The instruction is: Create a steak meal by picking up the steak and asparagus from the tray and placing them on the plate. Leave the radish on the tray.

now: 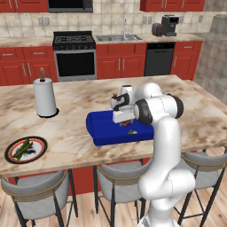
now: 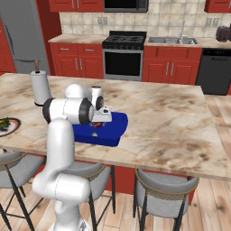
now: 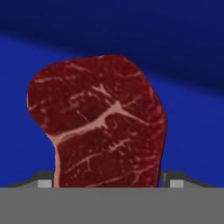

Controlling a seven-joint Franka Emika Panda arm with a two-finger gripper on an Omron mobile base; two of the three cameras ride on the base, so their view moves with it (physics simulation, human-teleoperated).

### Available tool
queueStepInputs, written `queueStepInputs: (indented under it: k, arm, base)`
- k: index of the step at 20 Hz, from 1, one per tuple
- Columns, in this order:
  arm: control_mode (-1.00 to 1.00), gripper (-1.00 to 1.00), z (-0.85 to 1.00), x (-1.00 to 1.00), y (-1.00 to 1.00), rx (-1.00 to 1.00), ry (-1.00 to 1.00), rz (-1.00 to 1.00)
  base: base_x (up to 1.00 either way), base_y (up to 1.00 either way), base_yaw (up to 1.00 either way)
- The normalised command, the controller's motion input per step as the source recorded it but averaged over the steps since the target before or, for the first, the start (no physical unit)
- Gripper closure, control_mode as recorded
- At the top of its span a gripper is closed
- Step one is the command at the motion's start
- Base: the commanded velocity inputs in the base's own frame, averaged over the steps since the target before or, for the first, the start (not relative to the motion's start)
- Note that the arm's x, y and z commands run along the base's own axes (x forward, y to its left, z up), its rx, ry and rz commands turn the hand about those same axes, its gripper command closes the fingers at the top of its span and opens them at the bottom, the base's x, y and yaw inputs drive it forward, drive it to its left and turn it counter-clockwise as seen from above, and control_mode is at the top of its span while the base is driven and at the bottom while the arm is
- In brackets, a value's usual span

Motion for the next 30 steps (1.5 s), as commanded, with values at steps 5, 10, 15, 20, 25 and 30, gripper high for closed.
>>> queueStepInputs:
  k: [5, 10, 15, 20, 25, 30]
  arm:
    - [-1.0, 1.0, 0.02, -0.45, 0.1, 0.0, -0.14, 0.03]
    - [-1.0, 1.0, 0.63, -0.67, 0.17, 0.0, -0.17, 0.05]
    - [-1.0, 1.0, 1.0, -0.79, 0.2, 0.04, -0.12, 0.03]
    - [-1.0, 1.0, 1.0, -0.7, 0.32, 0.05, -0.09, 0.08]
    - [-1.0, 1.0, 0.97, -0.54, 0.44, 0.01, -0.01, 0.16]
    - [-1.0, 1.0, 0.79, -0.39, 0.54, 0.0, 0.0, 0.21]
  base:
    - [0.0, 0.0, 0.0]
    - [0.0, 0.0, 0.0]
    - [0.0, 0.0, 0.0]
    - [0.0, 0.0, 0.0]
    - [0.0, 0.0, 0.0]
    - [0.0, 0.0, 0.0]
